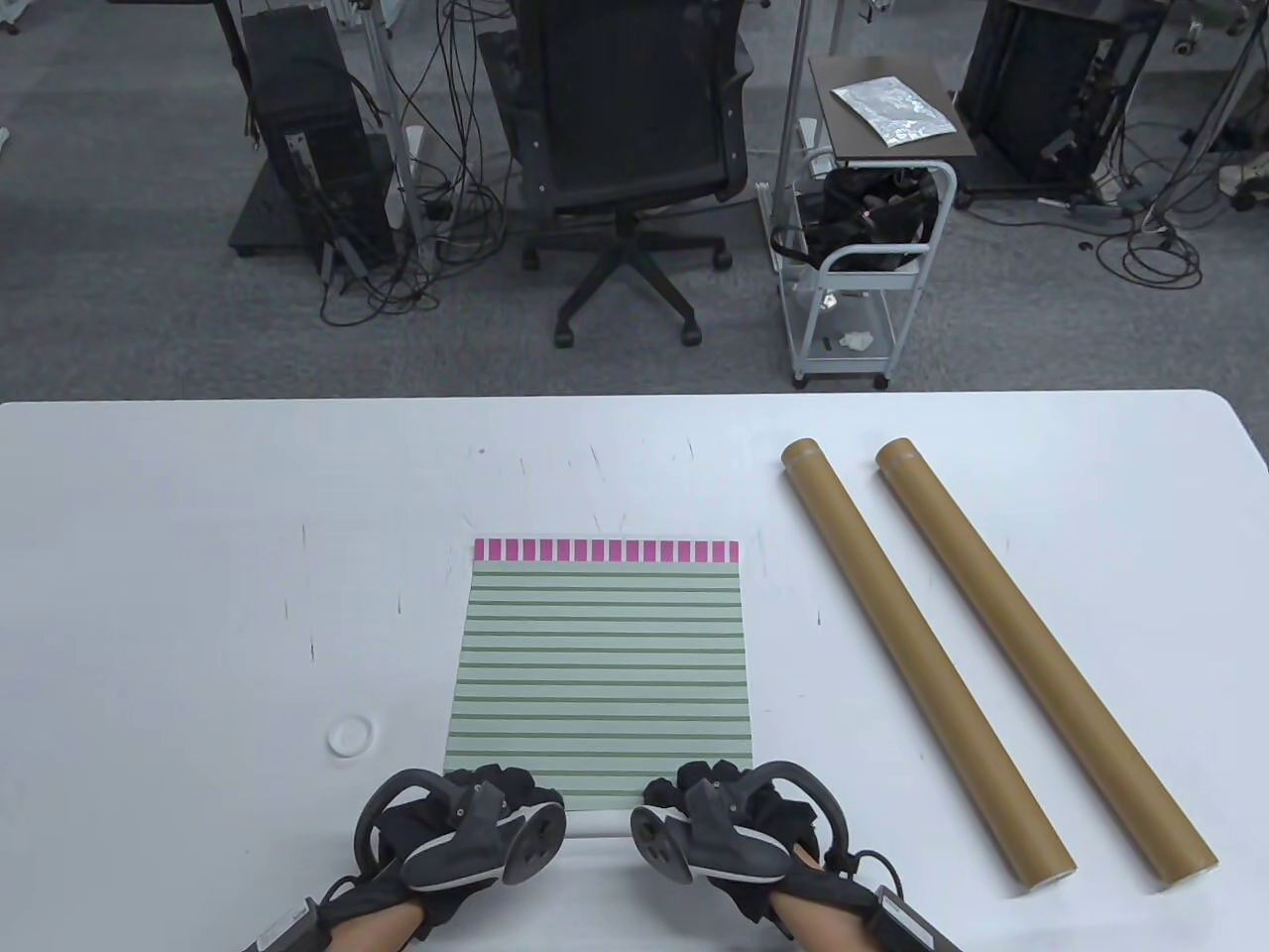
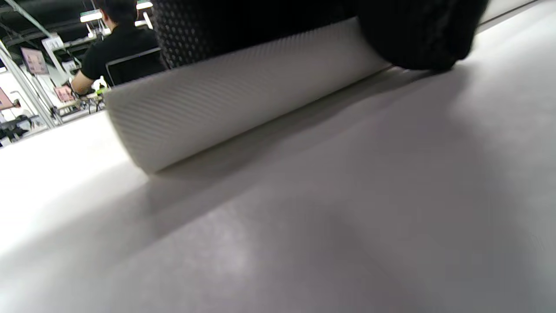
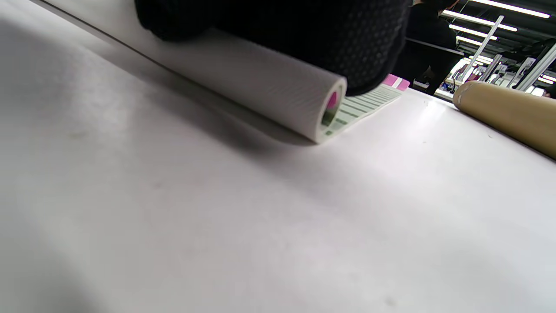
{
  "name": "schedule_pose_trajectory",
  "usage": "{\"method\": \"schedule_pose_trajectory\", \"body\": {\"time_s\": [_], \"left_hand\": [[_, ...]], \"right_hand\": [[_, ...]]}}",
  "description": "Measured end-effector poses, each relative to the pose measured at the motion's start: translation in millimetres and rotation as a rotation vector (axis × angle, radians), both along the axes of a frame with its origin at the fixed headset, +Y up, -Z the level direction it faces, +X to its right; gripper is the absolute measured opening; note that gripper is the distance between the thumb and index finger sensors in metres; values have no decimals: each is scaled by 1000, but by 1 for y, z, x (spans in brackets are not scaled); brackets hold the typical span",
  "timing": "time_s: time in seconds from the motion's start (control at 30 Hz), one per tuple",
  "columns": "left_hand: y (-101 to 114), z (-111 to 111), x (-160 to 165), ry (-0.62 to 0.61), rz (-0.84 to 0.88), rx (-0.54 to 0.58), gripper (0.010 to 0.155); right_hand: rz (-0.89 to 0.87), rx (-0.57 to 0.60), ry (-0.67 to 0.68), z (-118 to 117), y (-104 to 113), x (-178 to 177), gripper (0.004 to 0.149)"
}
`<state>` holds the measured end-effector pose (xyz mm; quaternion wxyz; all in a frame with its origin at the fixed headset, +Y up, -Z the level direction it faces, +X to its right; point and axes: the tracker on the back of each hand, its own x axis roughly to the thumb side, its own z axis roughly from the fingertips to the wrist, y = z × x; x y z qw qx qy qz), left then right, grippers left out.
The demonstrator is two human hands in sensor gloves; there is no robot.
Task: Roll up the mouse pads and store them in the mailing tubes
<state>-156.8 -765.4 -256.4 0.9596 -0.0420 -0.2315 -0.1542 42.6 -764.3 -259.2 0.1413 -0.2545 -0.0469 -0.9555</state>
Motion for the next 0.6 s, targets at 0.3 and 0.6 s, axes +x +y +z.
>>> {"method": "schedule_pose_trajectory", "body": {"time_s": [0.3, 0.6], "left_hand": [[4, -9, -7, 38, 119, -102, 42], [0, -20, -12, 170, 177, -174, 45]], "right_hand": [[-4, 42, 12, 6, 3, -4, 50], [-5, 30, -16, 2, -2, -3, 50]]}}
